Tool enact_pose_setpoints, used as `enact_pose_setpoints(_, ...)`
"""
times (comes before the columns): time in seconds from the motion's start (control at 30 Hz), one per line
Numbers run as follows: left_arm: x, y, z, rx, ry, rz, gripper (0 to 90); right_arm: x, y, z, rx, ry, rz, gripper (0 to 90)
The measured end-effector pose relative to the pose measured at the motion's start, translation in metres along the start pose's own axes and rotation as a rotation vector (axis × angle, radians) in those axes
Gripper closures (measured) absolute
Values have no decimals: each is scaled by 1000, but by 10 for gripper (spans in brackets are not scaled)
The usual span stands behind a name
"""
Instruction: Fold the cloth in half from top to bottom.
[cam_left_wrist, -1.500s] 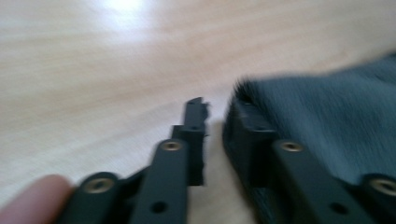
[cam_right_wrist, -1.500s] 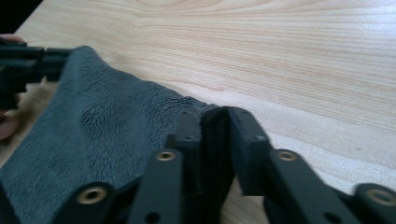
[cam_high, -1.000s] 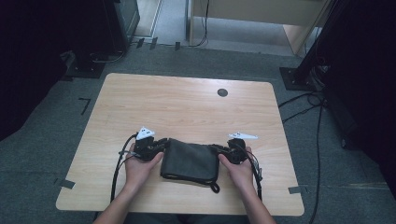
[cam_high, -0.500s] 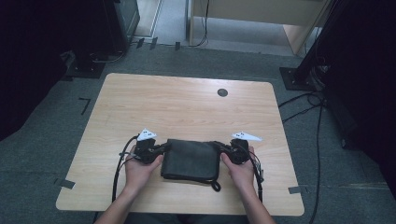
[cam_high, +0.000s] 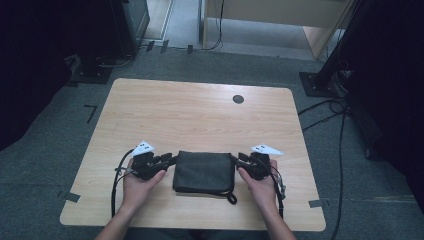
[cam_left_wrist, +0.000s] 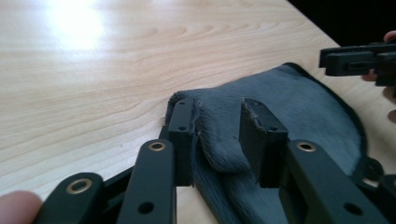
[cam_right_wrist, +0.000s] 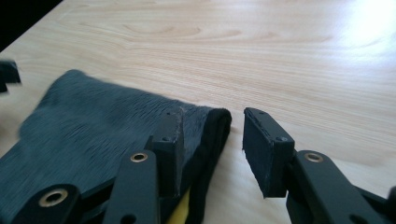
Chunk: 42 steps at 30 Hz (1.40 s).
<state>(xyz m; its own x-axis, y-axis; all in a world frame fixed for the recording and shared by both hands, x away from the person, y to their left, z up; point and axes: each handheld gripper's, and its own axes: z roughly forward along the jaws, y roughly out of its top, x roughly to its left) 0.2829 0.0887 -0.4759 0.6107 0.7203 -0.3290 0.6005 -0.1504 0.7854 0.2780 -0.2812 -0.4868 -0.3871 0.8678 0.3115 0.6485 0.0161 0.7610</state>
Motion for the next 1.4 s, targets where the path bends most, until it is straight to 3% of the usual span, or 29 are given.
enact_pose_setpoints(0.1,-13,-14,-9,39,-10,87,640,8,-11,-21,11,46,4,621)
enact_pose_setpoints(0.23,-25,-34,-13,86,-43,146,634,23,-36,-37,69,85,-48,637)
enact_pose_setpoints(0.33,-30,-40,-6,145,-20,193,661,24,-50,-33,110,89,-41,643)
enact_pose_setpoints(0.4,-35,-44,-1,182,-6,232,669,22,-52,-28,126,93,-10,648)
enact_pose_setpoints(0.5,-39,-47,0,205,-16,271,667,22,-52,-23,133,119,23,663)
enact_pose_setpoints(0.63,-36,-49,0,209,-49,272,656,24,-53,-20,135,134,20,707)
enact_pose_setpoints(0.8,-35,-50,0,206,-40,290,709,24,-57,-16,141,126,5,762)
enact_pose_setpoints(0.93,-35,-50,0,230,-33,305,802,25,-56,-18,139,129,-5,855)
enact_pose_setpoints(1.0,-35,-49,-1,228,-26,303,900,26,-55,-19,134,133,1,870)
enact_pose_setpoints(1.27,-27,-41,-20,158,-97,267,900,26,-46,-42,109,190,16,871)
enact_pose_setpoints(1.33,-24,-42,-21,171,-108,256,872,27,-47,-45,127,206,17,868)
enact_pose_setpoints(1.4,-23,-46,-17,194,-88,276,788,26,-49,-43,152,204,16,865)
